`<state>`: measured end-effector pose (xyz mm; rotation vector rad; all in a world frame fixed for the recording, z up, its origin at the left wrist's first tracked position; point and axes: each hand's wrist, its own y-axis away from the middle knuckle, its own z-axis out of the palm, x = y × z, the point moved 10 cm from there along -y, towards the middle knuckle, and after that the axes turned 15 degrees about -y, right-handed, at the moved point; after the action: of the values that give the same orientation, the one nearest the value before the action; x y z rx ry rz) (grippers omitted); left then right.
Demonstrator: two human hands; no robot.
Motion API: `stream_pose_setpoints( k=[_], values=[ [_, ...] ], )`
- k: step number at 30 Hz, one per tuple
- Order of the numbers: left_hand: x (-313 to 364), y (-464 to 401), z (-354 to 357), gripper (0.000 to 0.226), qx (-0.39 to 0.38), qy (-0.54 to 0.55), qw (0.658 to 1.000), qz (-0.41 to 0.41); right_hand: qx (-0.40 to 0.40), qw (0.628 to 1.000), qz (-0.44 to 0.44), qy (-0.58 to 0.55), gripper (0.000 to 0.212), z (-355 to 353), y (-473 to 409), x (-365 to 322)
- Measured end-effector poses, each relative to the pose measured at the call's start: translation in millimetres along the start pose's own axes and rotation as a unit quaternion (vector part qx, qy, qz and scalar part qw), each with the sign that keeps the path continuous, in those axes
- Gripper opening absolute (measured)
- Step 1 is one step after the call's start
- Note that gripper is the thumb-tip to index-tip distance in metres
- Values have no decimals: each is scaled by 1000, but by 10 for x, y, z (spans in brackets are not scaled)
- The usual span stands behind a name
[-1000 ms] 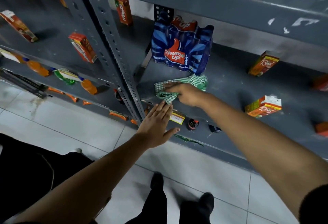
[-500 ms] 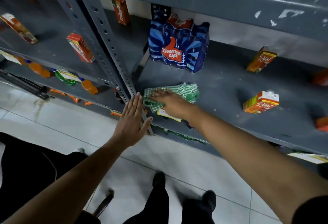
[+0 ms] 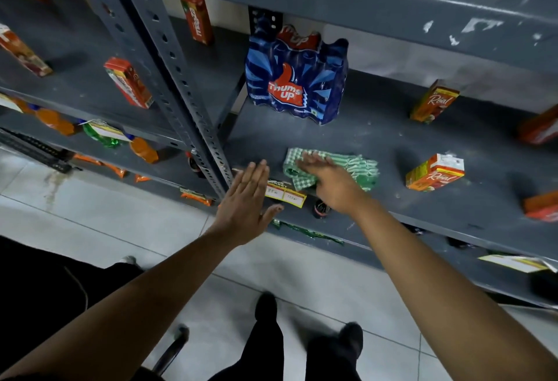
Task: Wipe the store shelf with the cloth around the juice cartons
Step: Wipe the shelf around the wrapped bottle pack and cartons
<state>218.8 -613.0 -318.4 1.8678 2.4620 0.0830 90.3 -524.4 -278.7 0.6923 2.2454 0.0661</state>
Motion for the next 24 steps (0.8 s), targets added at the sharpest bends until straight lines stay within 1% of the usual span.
stream_pose_setpoints(
  k=[1,3,4,5,6,7,9,11,12,14,18,20,22,24],
  values=[
    [47,-71,6,91,-1,9,1000,13,-17,1000,2,-11,75,52,72,16],
    [70,-218,-14,92,-1,28,999,23,-53,997,32,-46,76,104,217,93],
    [77,-290,-33,93,3,26,999,26,-56,995,52,-70,70,46,276,125],
    [94,-361,-57,93,7,18,999,33,-37,993,67,-94,61,-82,304,150],
    [118,-434,-83,93,11,11,999,42,7,991,80,-111,51,-283,308,164],
    [139,-511,-110,92,15,6,999,49,70,987,92,-112,45,-535,280,192],
    [149,-655,-128,94,11,-6,999,46,201,967,127,-95,40,-1004,175,324],
    [128,-757,-89,96,-6,-23,999,33,281,938,181,-93,37,-1265,29,519],
    [120,-785,-68,95,-12,-33,999,28,298,927,206,-94,37,-1317,-57,627],
    [125,-799,-33,95,-15,-53,998,25,307,919,233,-85,41,-1395,-227,766],
    [120,-837,12,96,-34,-59,997,23,293,933,204,-53,60,-1537,-555,838],
    [111,-866,29,95,-39,-53,998,23,253,943,216,-24,60,-1512,-710,939],
    [105,-875,33,91,-35,-50,998,25,198,951,239,-1,55,-1394,-798,1050],
    [102,-870,27,87,-25,-50,998,27,172,957,235,9,56,-1288,-780,1081]
  ],
)
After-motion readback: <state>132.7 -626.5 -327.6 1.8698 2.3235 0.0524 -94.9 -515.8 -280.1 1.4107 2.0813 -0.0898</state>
